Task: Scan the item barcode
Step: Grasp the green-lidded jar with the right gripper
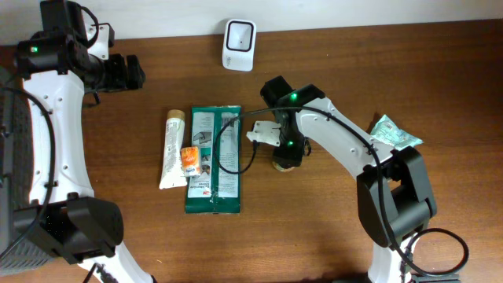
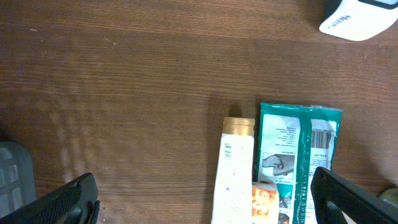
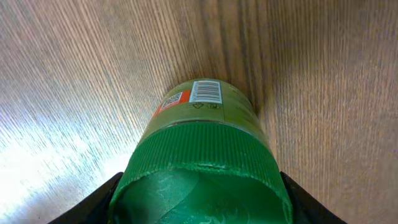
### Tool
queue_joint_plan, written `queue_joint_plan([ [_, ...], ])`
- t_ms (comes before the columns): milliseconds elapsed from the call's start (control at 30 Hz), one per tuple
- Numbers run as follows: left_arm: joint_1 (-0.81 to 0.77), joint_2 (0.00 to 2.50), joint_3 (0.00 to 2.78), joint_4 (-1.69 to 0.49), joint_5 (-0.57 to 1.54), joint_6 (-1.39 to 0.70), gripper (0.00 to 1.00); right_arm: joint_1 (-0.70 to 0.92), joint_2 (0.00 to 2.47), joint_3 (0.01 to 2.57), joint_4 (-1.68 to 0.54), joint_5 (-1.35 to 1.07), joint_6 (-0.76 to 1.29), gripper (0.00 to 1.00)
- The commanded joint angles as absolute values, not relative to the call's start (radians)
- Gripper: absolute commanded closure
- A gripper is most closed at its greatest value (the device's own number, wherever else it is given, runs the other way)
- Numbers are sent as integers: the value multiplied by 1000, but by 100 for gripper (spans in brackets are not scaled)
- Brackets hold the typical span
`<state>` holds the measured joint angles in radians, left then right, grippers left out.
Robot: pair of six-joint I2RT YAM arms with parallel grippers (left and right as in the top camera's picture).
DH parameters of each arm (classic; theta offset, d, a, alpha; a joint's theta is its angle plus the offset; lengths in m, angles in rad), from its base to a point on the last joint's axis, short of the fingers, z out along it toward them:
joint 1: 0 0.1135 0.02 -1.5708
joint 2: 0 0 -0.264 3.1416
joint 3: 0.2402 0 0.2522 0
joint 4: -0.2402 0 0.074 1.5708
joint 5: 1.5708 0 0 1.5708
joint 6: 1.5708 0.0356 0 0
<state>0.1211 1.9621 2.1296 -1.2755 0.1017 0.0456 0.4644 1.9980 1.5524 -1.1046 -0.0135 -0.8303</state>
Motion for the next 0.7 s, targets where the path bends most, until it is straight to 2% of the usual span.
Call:
queue_joint_plan([
  [0,128,1969,2131,-1274,109,58,1,446,1988,1541,-1100,14,-958,44],
  [267,128,1969,2131,-1274,109,58,1,390,1988,1541,-1102,13,-1122,43],
  [300,128,1969,2131,-1274,109,58,1,390,1988,1541,-1107,13,-1121,33],
  [333,128,1969,2131,-1274,109,58,1,390,1988,1541,-1109,13,-1121,2],
  [400,128,1969,2131,-1274,109,58,1,390,1987,1545,-1109,11,-1101,2],
  [500,128,1969,2131,-1274,109,58,1,390,1987,1600,-1112,-48,-853,2],
  [600,128,1969,2131,-1274,109,58,1,390,1987,1647,-1130,-121,-318,2],
  [667,128,1969,2131,-1274,109,58,1,390,1987,1634,-1139,-159,-170,2],
])
